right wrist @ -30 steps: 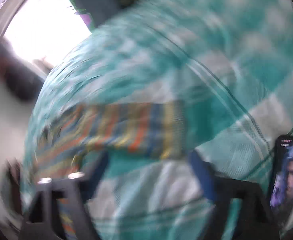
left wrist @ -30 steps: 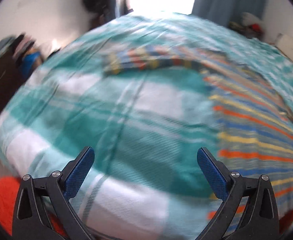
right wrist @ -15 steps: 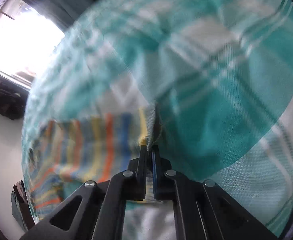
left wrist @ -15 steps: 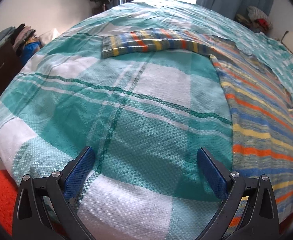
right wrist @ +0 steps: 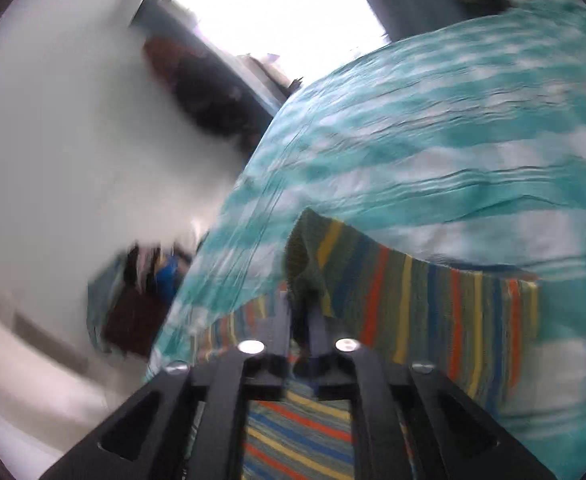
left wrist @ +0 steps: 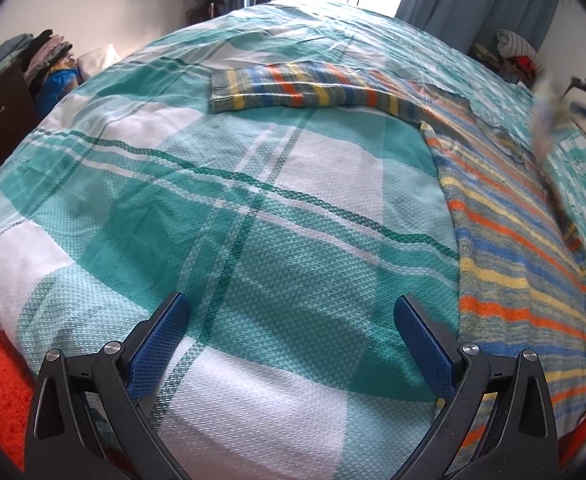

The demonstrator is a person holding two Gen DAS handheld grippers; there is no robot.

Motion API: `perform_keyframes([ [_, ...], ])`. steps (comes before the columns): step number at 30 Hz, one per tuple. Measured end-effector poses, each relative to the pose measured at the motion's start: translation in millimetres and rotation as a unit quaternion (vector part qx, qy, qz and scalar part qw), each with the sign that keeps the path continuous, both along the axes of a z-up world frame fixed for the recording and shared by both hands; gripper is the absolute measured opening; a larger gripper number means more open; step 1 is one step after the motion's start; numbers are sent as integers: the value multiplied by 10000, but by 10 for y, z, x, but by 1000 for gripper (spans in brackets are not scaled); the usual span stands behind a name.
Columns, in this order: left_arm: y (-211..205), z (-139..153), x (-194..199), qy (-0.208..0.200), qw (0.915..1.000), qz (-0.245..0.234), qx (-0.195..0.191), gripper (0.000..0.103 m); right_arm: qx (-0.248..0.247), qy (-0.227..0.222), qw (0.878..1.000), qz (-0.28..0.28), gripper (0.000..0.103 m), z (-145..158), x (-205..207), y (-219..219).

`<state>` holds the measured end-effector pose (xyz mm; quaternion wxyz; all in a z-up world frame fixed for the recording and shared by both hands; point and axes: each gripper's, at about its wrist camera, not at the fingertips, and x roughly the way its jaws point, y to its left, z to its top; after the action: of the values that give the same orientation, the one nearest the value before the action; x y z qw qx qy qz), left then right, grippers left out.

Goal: Fold small clothes

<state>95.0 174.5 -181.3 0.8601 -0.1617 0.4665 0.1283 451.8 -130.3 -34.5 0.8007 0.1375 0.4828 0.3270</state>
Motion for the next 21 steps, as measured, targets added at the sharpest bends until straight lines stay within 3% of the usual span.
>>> perform_keyframes([
  [1, -3, 2, -2, -1, 10000, -6, 4, 102, -79, 63, 9999, 12, 63, -50, 19, 49],
  [6, -9, -4, 24, -25, 10000, -25, -48, 102, 6, 228, 9989, -399, 62, -158, 48, -370],
  [9, -43, -25, 52, 14, 10000, -59, 45, 102, -104, 657, 9974, -282, 54, -501, 43, -495],
  [11, -66, -29, 48, 43, 9999, -95, 122, 102, -446, 781, 9958, -173, 54, -750, -14, -497],
  [13, -69, -24, 35, 43, 9998, -111, 138, 102, -1233, 638, 9899, -276, 54, -1036, -93, -543],
  [16, -47, -20, 20, 28, 9999, -60, 104, 102, -2153, 23, 9747, -597, 54, -1148, -330, -760],
  [19, -47, -42, 47, 43, 9999, -9, 140, 102, -2432, -384, 9692, -4, 65, -1148, -667, -737],
  [21, -76, -63, 73, 77, 9997, -22, 236, 102, -2988, -632, 9514, 395, 69, -1281, -813, -629],
])
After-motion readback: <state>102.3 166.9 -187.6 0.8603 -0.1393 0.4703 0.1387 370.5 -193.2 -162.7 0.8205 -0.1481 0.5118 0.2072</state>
